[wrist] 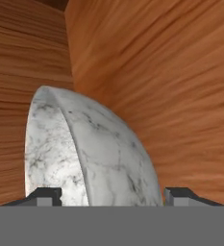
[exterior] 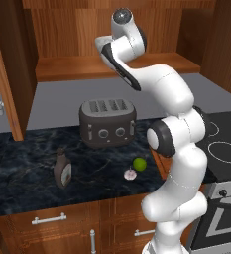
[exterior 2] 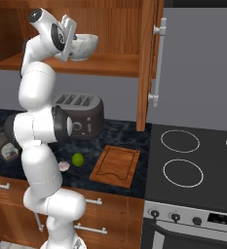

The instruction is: Open the cabinet. Place the bowl and condiment on the counter. Then place the lime and garlic on the cutting board.

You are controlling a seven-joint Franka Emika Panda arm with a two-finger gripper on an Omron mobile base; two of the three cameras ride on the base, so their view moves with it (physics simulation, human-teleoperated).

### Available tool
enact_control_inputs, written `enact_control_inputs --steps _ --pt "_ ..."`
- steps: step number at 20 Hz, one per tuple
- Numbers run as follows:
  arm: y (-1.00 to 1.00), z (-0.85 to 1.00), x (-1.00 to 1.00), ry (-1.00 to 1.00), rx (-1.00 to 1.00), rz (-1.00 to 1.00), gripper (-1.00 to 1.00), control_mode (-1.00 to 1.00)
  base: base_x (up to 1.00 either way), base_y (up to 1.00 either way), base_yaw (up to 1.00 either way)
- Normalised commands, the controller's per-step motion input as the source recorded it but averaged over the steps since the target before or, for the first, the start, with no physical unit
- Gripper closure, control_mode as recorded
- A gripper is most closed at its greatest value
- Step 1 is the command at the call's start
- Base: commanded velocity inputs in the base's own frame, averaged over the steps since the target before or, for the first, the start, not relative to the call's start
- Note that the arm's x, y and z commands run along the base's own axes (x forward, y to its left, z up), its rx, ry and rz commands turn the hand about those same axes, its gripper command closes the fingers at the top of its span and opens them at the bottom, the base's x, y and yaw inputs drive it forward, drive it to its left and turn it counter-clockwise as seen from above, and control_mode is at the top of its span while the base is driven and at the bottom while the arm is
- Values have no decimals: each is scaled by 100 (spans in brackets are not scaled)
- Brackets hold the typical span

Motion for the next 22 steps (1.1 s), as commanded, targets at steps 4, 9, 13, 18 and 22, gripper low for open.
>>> enact_control_inputs --steps 4,9,13,18,22 --pt "1 -6 2 0 0 0 100 -100 0 0 0" --pt "0 -14 0 0 0 0 100 -100 0 0 0" --pt "0 -15 0 -2 0 0 100 -100 0 0 0" --pt "5 -1 -7 0 0 0 100 -100 0 0 0" --pt "16 21 -12 -2 -2 0 100 -100 0 0 0"
